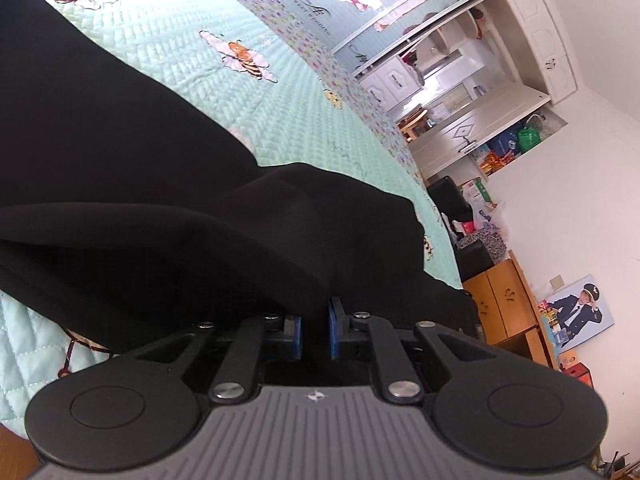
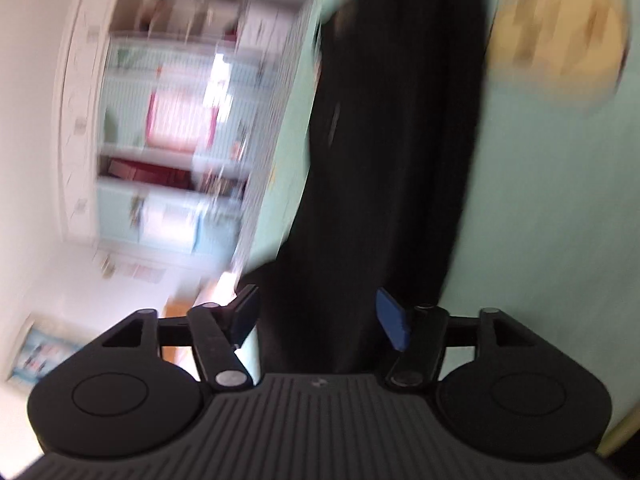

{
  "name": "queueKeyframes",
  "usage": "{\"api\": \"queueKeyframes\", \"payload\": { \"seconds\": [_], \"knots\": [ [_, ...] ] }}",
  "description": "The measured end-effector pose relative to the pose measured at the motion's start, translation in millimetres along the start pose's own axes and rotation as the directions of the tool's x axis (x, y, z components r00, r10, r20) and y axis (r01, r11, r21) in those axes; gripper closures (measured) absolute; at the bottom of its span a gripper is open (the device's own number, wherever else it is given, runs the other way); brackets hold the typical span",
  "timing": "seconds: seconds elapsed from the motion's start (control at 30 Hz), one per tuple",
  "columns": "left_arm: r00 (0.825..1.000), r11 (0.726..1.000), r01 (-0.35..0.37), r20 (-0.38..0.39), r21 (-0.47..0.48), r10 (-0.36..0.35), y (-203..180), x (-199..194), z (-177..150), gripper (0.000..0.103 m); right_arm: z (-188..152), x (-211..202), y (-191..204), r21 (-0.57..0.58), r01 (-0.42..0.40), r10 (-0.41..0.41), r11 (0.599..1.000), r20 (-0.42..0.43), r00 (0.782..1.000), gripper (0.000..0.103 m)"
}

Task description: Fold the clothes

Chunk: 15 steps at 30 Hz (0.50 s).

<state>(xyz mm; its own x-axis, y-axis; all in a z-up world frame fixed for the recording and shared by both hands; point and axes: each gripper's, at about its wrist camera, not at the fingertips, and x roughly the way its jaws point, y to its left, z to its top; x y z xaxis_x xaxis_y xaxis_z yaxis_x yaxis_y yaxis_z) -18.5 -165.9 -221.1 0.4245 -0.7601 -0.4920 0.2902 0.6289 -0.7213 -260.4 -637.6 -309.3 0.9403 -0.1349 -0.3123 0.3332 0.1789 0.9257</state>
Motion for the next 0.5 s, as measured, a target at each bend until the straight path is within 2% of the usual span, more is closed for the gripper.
{"api": "queueKeyframes", "payload": {
  "seconds": [0.07, 0.17, 0.27, 0.37, 0.5],
  "knots": [
    [1.000, 1.000, -0.012, -0.003, -0.002, 0.012, 0.4, 1.1, 0.3, 0.092, 32.4, -8.3, -9.1, -0.004, 0.044, -0.043, 0.999, 0.139, 0.989, 0.034],
    [1.000, 1.000, -0.021, -0.001, -0.008, 0.021, -0.1, 3.5, 2.2, 0.092, 62.6, -8.0, -21.0, 0.031, 0.040, -0.046, 0.999, 0.233, 0.971, 0.034],
    [1.000, 1.000, -0.030, -0.002, -0.010, 0.030, -2.7, 5.7, 4.5, 0.092, 72.7, 5.9, -24.1, 0.034, 0.047, -0.054, 0.998, 0.246, 0.968, 0.035],
    [0.999, 0.999, -0.033, -0.006, -0.019, 0.033, -3.6, 7.6, 7.8, 0.092, 75.7, 19.5, -22.4, 0.036, 0.017, -0.026, 0.999, 0.245, 0.969, 0.035],
    [0.999, 0.999, -0.037, -0.007, -0.023, 0.037, -4.1, 9.4, 11.4, 0.092, 74.0, 12.4, -25.5, 0.040, 0.010, -0.020, 0.999, 0.253, 0.967, 0.035]
  ]
}}
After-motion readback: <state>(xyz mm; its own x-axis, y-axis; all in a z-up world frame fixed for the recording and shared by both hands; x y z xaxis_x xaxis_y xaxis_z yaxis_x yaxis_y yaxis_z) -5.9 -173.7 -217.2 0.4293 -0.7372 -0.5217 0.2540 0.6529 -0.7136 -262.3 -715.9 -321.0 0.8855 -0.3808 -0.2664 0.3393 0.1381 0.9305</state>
